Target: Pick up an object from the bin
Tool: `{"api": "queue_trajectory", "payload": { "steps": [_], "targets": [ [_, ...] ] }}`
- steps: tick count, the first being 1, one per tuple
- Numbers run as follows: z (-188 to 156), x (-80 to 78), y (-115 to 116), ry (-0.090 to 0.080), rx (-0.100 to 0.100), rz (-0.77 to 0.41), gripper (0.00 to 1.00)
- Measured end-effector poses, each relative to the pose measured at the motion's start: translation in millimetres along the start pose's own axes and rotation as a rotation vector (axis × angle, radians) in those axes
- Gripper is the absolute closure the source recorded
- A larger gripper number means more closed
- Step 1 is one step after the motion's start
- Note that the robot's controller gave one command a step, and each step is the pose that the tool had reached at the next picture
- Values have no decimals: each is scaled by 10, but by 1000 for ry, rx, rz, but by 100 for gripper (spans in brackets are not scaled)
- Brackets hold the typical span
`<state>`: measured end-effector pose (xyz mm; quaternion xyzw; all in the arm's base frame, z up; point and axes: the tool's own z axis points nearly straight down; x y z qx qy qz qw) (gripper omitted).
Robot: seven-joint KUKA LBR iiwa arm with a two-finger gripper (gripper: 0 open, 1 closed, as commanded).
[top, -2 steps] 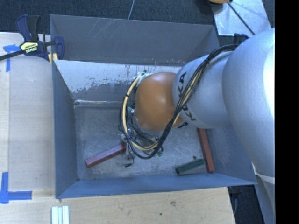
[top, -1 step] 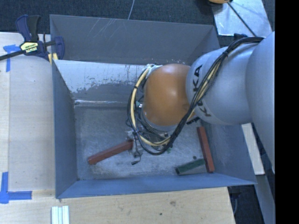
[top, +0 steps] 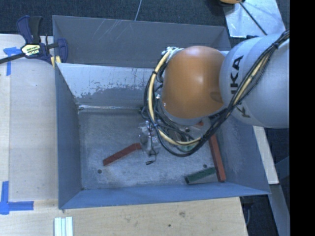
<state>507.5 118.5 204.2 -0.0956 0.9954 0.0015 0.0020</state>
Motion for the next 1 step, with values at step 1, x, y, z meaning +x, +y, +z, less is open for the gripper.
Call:
{"api": "queue_trajectory", "payload": {
  "steps": [1],
  "targets": [
    [-117,46,-608,-1,3,54,100]
  ]
}}
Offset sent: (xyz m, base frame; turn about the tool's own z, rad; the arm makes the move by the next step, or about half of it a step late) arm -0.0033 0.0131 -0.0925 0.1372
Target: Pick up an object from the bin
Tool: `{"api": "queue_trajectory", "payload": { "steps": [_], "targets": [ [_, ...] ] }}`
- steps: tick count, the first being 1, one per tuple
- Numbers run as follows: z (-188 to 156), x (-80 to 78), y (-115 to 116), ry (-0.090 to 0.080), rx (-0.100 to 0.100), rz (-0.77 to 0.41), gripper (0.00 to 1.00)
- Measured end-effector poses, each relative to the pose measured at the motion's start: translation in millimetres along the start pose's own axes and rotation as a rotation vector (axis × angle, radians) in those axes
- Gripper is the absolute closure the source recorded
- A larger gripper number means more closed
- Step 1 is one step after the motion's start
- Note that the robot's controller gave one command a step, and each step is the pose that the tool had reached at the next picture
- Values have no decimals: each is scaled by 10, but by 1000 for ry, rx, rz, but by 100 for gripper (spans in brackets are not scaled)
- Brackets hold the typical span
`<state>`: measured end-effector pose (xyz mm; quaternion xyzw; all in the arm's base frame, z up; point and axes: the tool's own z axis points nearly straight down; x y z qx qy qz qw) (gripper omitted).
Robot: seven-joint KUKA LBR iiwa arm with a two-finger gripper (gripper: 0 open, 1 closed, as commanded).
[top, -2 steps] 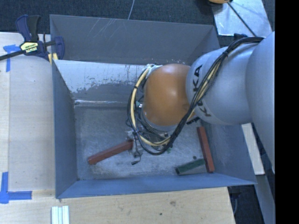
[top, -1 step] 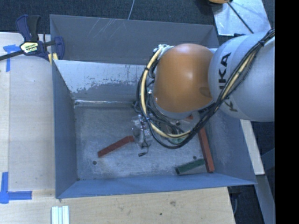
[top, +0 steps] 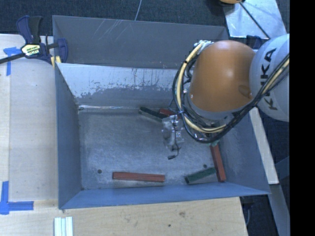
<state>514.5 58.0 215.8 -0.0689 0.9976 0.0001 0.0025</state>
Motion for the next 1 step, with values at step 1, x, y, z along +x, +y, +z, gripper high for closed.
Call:
{"api": "queue_trajectory", "payload": {
  "steps": [1],
  "targets": [
    [1040,1,743,3,0,83,0]
  ]
}}
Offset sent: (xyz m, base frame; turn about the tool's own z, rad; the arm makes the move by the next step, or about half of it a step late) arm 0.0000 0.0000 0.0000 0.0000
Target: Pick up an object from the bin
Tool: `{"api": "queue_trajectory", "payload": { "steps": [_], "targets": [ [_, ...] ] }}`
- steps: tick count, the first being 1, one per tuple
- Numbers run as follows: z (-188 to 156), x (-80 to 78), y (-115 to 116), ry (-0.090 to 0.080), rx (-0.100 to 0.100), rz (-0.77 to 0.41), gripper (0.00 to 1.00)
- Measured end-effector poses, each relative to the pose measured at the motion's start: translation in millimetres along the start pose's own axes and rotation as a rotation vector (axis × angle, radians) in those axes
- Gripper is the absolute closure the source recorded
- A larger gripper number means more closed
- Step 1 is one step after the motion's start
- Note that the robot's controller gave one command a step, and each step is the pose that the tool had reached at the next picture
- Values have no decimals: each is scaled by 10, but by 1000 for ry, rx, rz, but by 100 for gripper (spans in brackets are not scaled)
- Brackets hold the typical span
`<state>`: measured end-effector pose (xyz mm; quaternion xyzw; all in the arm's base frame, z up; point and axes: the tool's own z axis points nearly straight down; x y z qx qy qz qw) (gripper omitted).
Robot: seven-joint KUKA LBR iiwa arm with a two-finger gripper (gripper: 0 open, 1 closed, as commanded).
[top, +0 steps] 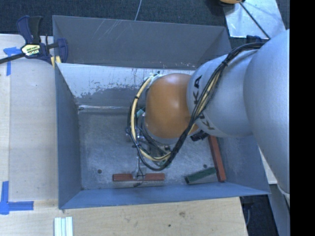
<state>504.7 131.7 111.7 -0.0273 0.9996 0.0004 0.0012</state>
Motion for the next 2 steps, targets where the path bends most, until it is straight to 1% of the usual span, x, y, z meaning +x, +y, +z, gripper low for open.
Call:
{"api": "queue_trajectory", "payload": {
  "steps": [1,2],
  "targets": [
    [0,0,-1,0,0,1,0],
    [103,86,-192,-3,-2,-84,0]
  ]
}}
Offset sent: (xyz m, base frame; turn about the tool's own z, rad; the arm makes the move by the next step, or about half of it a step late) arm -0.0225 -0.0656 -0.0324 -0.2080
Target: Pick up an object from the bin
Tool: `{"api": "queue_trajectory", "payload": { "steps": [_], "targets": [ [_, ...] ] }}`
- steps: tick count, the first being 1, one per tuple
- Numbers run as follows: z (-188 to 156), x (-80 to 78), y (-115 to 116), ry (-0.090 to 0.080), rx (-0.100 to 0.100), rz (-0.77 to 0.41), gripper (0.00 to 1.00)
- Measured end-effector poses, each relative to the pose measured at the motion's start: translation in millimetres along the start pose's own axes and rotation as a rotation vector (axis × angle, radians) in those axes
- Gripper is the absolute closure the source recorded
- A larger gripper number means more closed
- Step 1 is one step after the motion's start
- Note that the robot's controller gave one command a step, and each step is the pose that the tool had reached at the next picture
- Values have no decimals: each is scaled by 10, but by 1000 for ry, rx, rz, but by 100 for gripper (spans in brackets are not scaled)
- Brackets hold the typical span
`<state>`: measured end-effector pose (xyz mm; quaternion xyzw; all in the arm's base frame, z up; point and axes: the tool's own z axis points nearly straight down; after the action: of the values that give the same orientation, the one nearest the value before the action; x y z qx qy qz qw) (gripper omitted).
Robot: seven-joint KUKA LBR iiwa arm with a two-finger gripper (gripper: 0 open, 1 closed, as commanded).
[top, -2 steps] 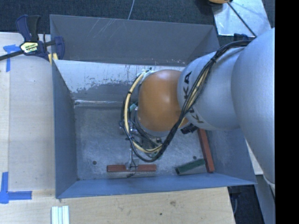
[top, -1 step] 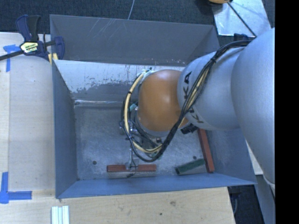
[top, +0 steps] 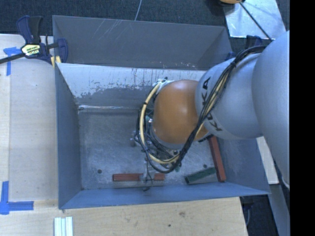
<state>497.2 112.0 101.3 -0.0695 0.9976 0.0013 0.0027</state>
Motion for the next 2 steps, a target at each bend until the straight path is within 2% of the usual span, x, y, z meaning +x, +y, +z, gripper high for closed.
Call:
{"api": "queue_trajectory", "payload": {
  "steps": [1,2],
  "targets": [
    [293,142,-331,-3,1,-188,100],
    [293,142,-331,-3,1,-187,100]
  ]
}}
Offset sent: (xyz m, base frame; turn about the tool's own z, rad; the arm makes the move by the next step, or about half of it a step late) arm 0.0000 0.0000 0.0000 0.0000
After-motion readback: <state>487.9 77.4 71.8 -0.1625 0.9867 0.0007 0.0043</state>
